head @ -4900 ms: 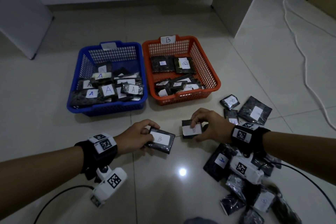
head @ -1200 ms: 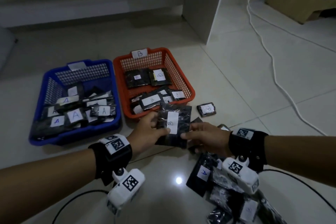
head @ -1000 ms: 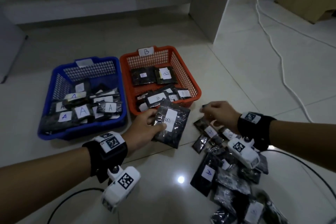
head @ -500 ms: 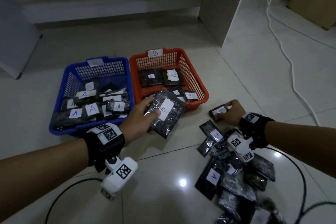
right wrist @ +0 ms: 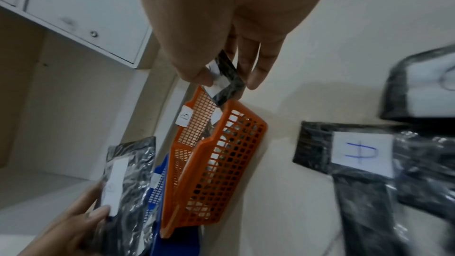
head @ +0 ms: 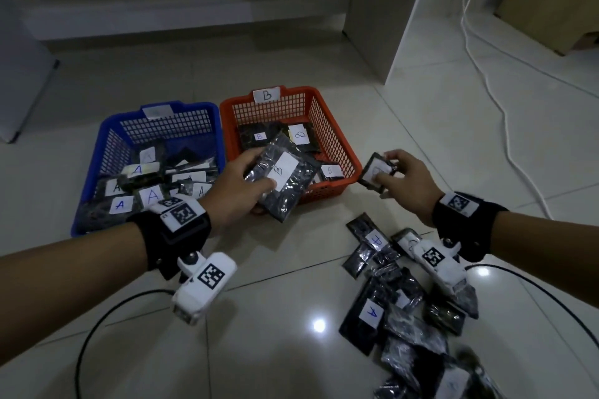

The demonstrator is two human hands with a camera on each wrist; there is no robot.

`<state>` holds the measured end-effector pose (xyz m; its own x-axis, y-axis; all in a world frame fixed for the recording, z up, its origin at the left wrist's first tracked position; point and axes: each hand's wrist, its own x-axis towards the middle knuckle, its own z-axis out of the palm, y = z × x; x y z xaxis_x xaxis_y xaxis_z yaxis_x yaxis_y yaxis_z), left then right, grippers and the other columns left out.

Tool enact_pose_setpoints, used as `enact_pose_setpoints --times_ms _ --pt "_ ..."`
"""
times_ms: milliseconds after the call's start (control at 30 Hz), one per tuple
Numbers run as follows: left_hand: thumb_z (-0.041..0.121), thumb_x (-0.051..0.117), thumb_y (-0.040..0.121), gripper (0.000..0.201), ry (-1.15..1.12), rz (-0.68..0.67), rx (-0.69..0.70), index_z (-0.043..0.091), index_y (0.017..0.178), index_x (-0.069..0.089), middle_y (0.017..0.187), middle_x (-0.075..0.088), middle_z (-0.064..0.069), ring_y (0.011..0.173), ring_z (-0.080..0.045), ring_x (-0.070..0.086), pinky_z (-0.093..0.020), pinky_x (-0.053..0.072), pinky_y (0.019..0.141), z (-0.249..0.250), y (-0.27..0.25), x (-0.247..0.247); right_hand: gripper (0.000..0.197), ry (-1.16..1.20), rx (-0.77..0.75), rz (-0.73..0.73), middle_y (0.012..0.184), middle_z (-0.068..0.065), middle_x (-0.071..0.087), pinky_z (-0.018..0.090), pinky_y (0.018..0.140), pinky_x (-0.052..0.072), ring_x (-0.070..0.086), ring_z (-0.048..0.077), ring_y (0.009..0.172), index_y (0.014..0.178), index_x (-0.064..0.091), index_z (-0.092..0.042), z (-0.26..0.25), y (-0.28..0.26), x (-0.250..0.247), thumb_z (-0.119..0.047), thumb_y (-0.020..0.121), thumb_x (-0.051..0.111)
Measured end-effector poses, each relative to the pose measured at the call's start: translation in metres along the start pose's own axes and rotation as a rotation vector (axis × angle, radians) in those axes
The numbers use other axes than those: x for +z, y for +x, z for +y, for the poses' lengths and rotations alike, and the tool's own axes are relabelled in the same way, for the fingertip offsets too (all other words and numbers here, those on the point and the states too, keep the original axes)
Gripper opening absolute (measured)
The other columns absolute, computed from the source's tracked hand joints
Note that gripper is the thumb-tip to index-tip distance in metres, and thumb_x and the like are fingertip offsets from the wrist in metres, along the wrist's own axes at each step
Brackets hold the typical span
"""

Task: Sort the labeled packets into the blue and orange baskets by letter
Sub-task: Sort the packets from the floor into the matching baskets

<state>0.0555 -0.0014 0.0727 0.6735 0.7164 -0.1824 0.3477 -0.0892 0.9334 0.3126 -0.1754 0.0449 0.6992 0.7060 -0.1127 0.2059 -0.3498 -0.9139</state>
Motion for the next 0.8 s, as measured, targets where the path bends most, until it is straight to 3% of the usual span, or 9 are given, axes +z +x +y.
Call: enact_pose_setpoints --times_ms 133,233,333,467,567,633,700,800 --pt "0.008 0.068 0.089 0.057 0.068 0.107 0.042 0.032 0.137 0.050 0.126 0.057 0.008 0.103 -0.006 0.059 -0.027 0.054 0.077 0.016 0.022 -0.016 0.044 -0.093 -0.136 -0.050 0.099 0.006 0.067 0.029 0.059 0.057 0.068 0.018 0.077 0.117 0.055 -0.019 -0.025 0.028 0.011 -0.007 0.081 0.078" --pt "0.008 0.070 0.088 0.052 0.163 0.146 0.049 0.028 0.133 0.052 0.124 0.057 0.008 0.106 -0.013 0.060 -0.033 0.058 0.078 0.024 0.044 -0.030 0.035 -0.266 -0.217 -0.126 0.102 0.002 0.070 0.040 0.073 0.061 0.070 0.021 0.086 0.107 0.057 -0.021 -0.042 0.052 0.025 -0.013 0.081 0.079" --pt "0.009 0.066 0.090 0.048 0.341 0.122 0.098 0.027 0.133 0.055 0.127 0.060 0.003 0.109 -0.019 0.061 -0.039 0.057 0.082 0.033 0.069 -0.044 0.026 -0.596 -0.302 -0.246 0.116 0.003 0.065 0.038 0.086 0.055 0.065 0.022 0.099 0.110 0.062 -0.022 -0.052 0.066 0.040 -0.017 0.087 0.073" --pt "0.001 0.056 0.089 0.034 0.493 0.093 0.061 0.020 0.116 0.064 0.111 0.065 -0.004 0.105 -0.027 0.062 -0.043 0.053 0.091 0.047 0.106 -0.051 0.034 -0.773 -0.307 -0.426 0.127 0.005 0.064 0.033 0.090 0.051 0.062 0.024 0.113 0.126 0.064 -0.020 -0.047 0.073 0.055 -0.015 0.092 0.064" --pt "-0.001 0.054 0.091 0.030 0.651 0.067 -0.016 0.007 0.117 0.064 0.115 0.065 -0.016 0.110 -0.038 0.060 -0.045 0.051 0.093 0.051 0.134 -0.044 0.035 -0.813 -0.304 -0.477 0.125 0.007 0.068 0.034 0.092 0.053 0.065 0.026 0.110 0.127 0.066 -0.020 -0.041 0.076 0.057 -0.017 0.092 0.061" --pt "0.004 0.054 0.095 0.027 0.756 0.027 -0.051 -0.002 0.120 0.062 0.118 0.063 -0.024 0.110 -0.043 0.059 -0.043 0.049 0.087 0.048 0.151 -0.037 0.033 -0.841 -0.330 -0.493 0.118 0.008 0.071 0.035 0.089 0.055 0.067 0.027 0.105 0.124 0.068 -0.018 -0.039 0.078 0.057 -0.019 0.092 0.059" --pt "0.013 0.058 0.094 0.027 0.797 0.005 -0.087 -0.004 0.114 0.065 0.117 0.065 -0.023 0.107 -0.041 0.062 -0.046 0.051 0.091 0.043 0.168 -0.031 0.032 -0.861 -0.342 -0.529 0.112 0.008 0.072 0.037 0.086 0.056 0.067 0.026 0.100 0.120 0.069 -0.017 -0.036 0.080 0.056 -0.019 0.090 0.058" --pt "0.034 0.057 0.091 0.025 0.826 -0.030 -0.115 0.010 0.100 0.061 0.102 0.066 -0.009 0.096 -0.031 0.063 -0.045 0.053 0.092 0.022 0.192 -0.025 0.032 -0.831 -0.354 -0.526 0.114 0.008 0.071 0.038 0.088 0.056 0.066 0.026 0.101 0.119 0.069 -0.014 -0.031 0.081 0.053 -0.020 0.090 0.059"
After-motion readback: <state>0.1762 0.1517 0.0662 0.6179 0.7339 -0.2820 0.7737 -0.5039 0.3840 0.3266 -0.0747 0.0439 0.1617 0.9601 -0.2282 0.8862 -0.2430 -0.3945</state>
